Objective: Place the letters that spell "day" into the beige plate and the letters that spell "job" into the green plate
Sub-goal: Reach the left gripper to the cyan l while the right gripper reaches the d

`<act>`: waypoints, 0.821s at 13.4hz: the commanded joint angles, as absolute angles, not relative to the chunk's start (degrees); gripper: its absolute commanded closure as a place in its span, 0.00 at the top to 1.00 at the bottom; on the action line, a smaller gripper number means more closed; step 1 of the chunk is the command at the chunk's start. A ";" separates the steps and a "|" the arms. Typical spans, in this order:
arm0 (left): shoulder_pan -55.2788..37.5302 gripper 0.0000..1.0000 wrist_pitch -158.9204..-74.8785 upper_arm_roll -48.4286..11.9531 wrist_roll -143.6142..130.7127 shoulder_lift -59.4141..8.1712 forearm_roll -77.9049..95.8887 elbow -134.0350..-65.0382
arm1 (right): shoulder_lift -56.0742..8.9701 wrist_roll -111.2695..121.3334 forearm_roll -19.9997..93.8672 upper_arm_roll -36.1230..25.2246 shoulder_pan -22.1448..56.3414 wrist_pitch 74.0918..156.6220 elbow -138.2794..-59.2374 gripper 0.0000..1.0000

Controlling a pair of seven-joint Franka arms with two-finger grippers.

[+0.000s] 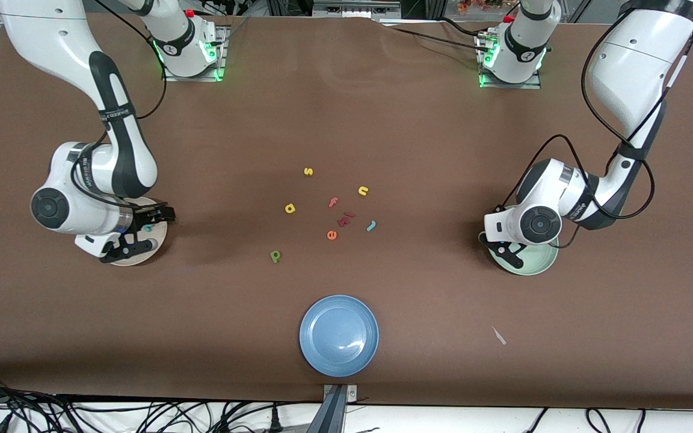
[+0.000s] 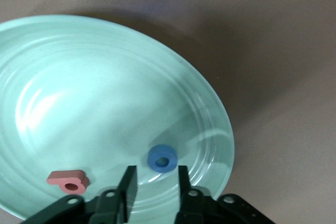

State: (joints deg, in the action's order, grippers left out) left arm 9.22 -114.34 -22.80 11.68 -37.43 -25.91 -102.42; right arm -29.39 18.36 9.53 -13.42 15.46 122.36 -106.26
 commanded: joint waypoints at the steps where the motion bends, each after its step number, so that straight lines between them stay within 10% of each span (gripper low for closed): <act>1: 8.97 1.00 -114.17 -24.08 11.52 -36.30 -26.55 -102.39 | -27.86 12.85 10.55 -11.17 15.29 121.90 -106.35 1.00; 11: -6.46 1.00 -113.82 -29.54 -1.06 -40.42 -17.58 -87.30 | -29.00 -6.93 9.59 -1.76 20.91 126.38 -101.52 1.00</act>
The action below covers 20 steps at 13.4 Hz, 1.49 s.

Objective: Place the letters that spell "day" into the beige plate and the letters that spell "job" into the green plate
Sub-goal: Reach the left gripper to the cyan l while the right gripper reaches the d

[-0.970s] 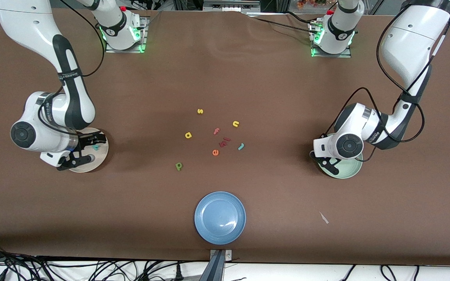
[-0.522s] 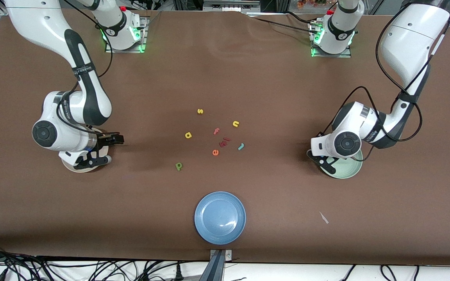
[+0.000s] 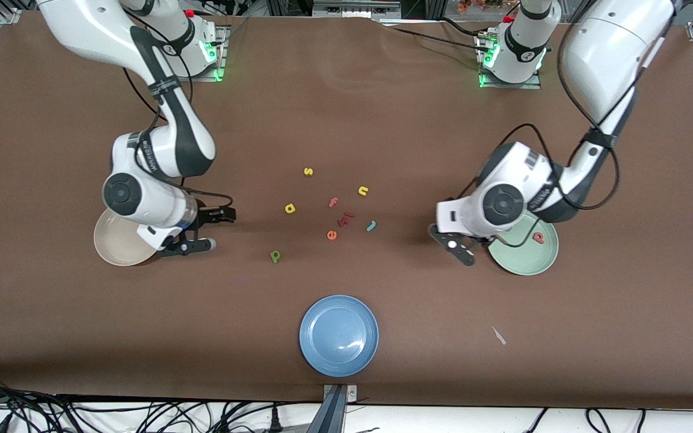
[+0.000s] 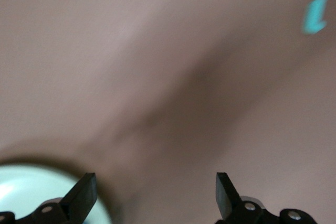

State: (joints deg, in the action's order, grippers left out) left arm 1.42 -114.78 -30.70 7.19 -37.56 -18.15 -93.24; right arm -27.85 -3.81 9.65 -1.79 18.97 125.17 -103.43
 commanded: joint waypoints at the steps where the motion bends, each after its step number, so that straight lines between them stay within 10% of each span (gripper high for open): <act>1: -8.85 1.00 -114.08 -29.18 -8.36 -42.17 -17.84 -85.19 | -30.05 -6.60 9.58 -1.76 21.27 126.65 -100.38 1.00; 10: -14.41 0.99 -129.29 -29.00 -11.43 -53.44 -19.24 -78.84 | -43.85 -0.20 7.03 -1.58 25.84 126.65 -84.83 1.00; 15: -15.47 0.64 -128.76 -29.00 -11.25 -53.17 -24.68 -81.30 | -47.72 5.97 7.03 -1.58 25.84 126.74 -80.17 1.00; 20: -15.47 0.56 -128.41 -28.57 -11.34 -53.26 -26.18 -83.14 | -50.09 6.33 7.12 -1.58 26.54 128.67 -78.75 0.99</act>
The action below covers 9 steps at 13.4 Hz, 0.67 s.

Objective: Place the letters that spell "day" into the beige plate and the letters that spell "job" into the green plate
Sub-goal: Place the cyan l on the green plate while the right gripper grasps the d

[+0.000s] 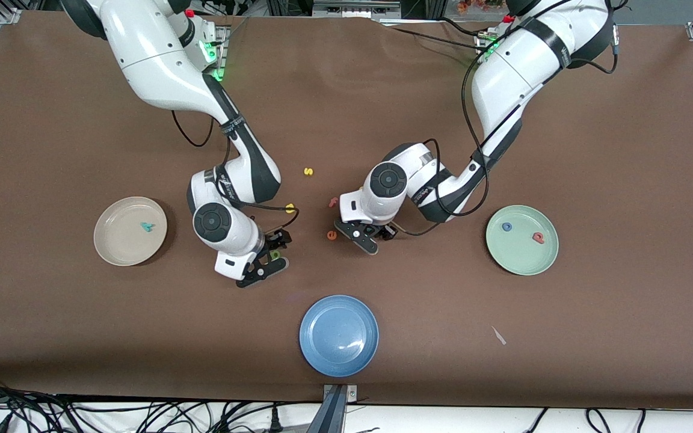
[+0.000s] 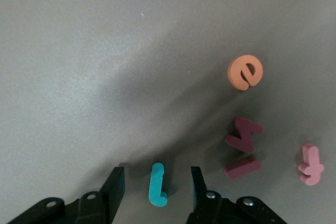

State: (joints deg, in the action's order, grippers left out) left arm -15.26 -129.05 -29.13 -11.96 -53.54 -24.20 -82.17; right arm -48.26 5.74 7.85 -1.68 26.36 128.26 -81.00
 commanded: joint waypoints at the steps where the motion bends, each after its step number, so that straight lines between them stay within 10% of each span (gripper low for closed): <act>1: -15.56 0.52 -128.41 -28.56 -11.42 -53.26 -27.41 -83.32 | -50.27 6.42 7.21 -1.50 26.54 129.19 -78.75 0.95; 4: -15.56 0.06 -126.13 -28.74 -12.13 -52.65 -27.42 -82.88 | -50.98 6.33 7.12 -1.49 26.72 129.64 -78.75 0.81; 9: -13.72 0.00 -122.88 -29.00 -11.95 -50.37 -26.54 -82.18 | -51.24 6.33 7.12 -1.58 27.07 129.64 -78.84 0.60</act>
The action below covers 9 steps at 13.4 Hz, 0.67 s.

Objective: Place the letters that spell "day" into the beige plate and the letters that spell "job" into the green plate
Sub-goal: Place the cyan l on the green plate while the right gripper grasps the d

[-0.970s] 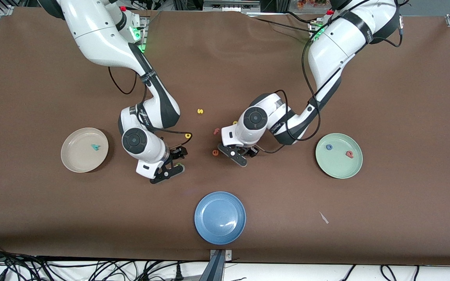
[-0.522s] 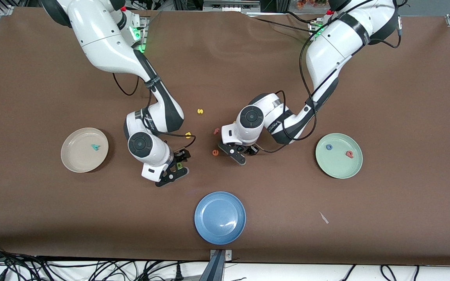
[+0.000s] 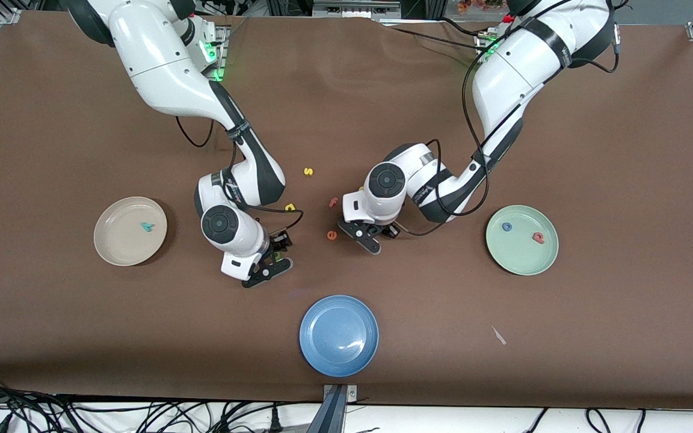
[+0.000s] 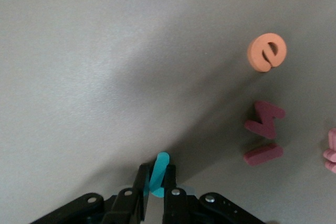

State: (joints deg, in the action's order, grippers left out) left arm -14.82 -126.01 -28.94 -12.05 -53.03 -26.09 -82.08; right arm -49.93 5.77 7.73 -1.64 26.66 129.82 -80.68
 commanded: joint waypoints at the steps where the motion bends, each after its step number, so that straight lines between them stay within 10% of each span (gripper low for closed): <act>1: -12.75 0.00 -121.39 -29.18 -11.78 -48.88 -26.46 -82.18 | -51.24 6.33 7.12 -1.58 27.07 129.55 -78.84 0.55; 9: -0.64 0.00 -104.78 -29.18 7.78 -41.22 -27.24 -82.79 | -51.77 6.41 6.94 -1.58 27.51 130.07 -79.10 0.36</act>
